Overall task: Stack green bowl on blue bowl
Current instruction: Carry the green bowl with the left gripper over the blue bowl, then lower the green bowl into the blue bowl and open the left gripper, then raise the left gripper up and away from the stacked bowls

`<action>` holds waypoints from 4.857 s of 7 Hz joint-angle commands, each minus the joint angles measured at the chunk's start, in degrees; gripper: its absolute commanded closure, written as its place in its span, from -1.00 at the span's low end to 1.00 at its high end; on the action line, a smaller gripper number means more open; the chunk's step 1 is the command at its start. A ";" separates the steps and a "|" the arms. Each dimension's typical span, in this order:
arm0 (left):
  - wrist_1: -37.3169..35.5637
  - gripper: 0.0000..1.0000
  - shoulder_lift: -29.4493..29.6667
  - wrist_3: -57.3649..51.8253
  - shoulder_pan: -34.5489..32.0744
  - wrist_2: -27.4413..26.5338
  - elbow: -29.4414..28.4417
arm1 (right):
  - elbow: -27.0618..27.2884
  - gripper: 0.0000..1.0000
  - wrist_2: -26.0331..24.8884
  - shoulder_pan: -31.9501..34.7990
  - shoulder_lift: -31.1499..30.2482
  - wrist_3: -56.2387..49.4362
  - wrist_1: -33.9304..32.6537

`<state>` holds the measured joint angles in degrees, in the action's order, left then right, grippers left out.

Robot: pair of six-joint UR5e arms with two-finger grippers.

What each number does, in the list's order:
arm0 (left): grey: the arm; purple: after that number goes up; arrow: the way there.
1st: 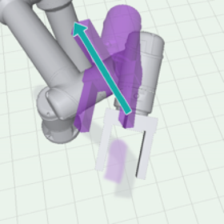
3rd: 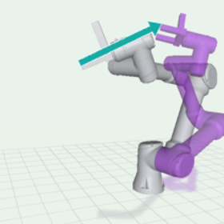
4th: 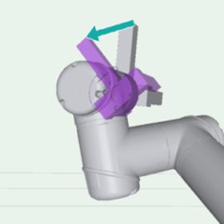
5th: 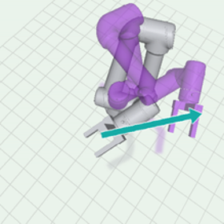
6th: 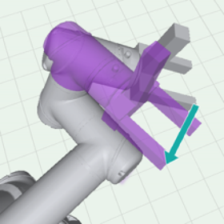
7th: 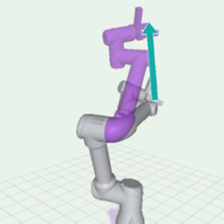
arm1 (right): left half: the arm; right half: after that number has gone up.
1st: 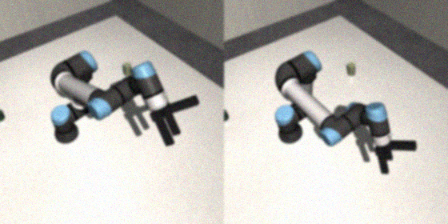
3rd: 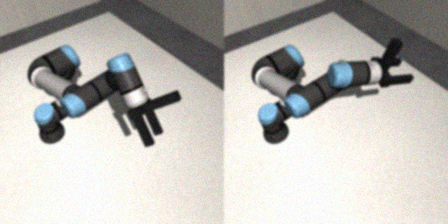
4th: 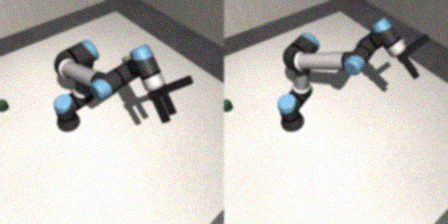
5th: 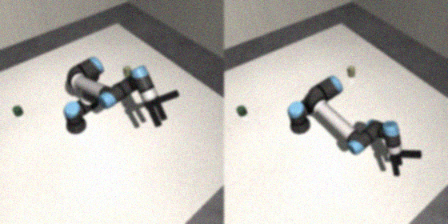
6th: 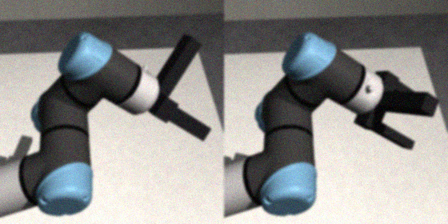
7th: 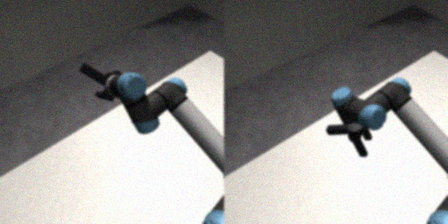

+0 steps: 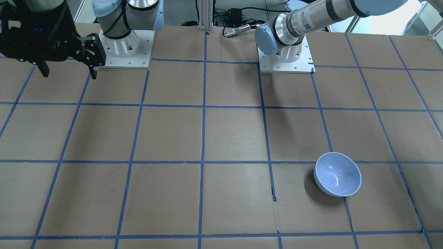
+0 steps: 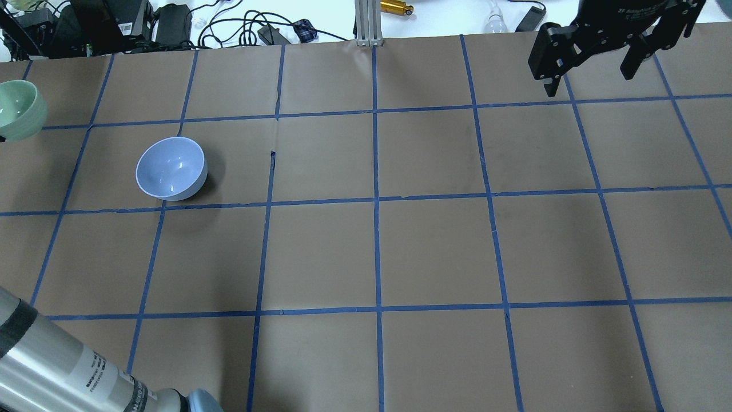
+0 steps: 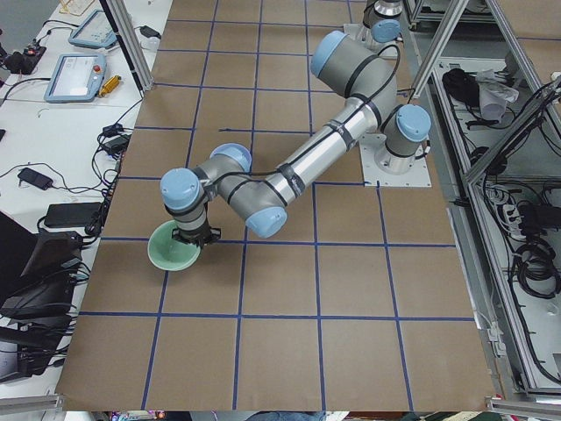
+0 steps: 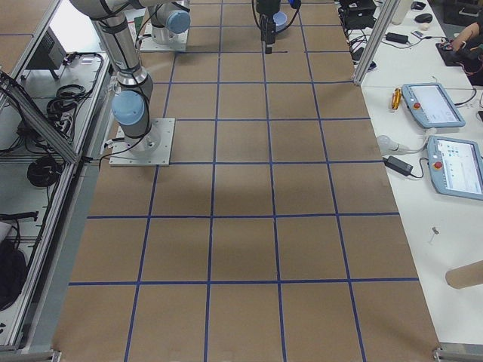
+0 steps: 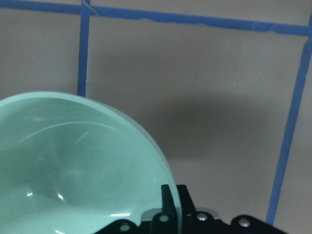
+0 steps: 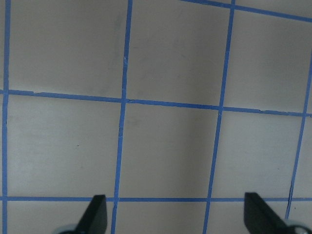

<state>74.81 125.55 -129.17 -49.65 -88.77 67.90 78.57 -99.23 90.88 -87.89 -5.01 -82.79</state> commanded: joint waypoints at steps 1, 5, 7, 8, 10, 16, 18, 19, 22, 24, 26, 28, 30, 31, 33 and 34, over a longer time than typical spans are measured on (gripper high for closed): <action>-0.80 1.00 -10.90 4.59 -6.30 -0.09 13.26 | 0.00 -1.00 0.00 0.00 0.00 0.00 0.00; -9.97 1.00 -24.45 14.20 -15.39 -0.27 33.02 | 0.00 -1.00 0.00 0.00 0.00 0.00 0.00; -21.26 1.00 -27.71 16.83 -17.39 -0.27 43.34 | 0.00 -1.00 0.00 0.00 0.00 0.00 0.00; -21.12 1.00 -28.51 17.89 -18.97 -0.44 43.63 | 0.00 -1.00 0.00 0.00 0.00 0.00 0.00; -22.07 1.00 -26.95 17.73 -19.08 -0.09 43.81 | 0.00 -1.00 0.00 0.00 0.00 0.00 0.00; -21.82 -0.97 -26.41 18.69 -19.08 -0.26 43.46 | 0.00 -1.00 0.00 0.00 0.00 0.00 0.00; -20.68 -0.96 -28.07 24.36 -19.69 0.17 42.76 | 0.00 -1.00 0.00 0.00 0.00 0.00 0.00; -18.50 -0.95 -28.69 29.27 -20.30 1.57 40.67 | 0.00 -1.00 0.00 0.00 0.00 0.00 0.00; -5.41 -0.95 -30.53 49.15 -26.08 3.43 31.70 | 0.00 -1.00 0.00 0.00 0.00 0.00 0.00; -4.33 -0.95 -32.29 64.49 -29.96 2.90 30.72 | 0.00 -1.00 0.00 0.00 0.00 0.00 0.00; -2.76 -1.00 -34.48 82.39 -33.65 2.37 30.63 | 0.00 -1.00 0.00 0.00 0.00 0.00 0.00; 1.71 -1.00 -36.59 101.65 -37.43 2.02 30.63 | 0.00 -1.00 0.00 0.00 0.00 0.00 0.00; 5.93 -1.00 -37.57 117.41 -37.89 0.61 30.02 | 0.00 -1.00 0.00 0.00 0.00 0.00 0.00; 10.22 -1.00 -38.01 123.83 -38.32 0.61 28.45 | 0.00 -1.00 0.00 0.00 0.00 0.00 0.00; 15.34 -1.00 -38.45 127.84 -40.34 0.35 24.84 | 0.00 -1.00 0.00 0.00 0.00 0.00 0.00; 17.27 -1.00 -38.89 128.63 -40.44 0.18 24.39 | 0.00 -1.00 0.00 0.00 0.00 0.00 0.00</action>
<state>89.51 87.04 -1.88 -89.71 -88.43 93.36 78.57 -99.23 90.88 -87.89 -5.01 -82.79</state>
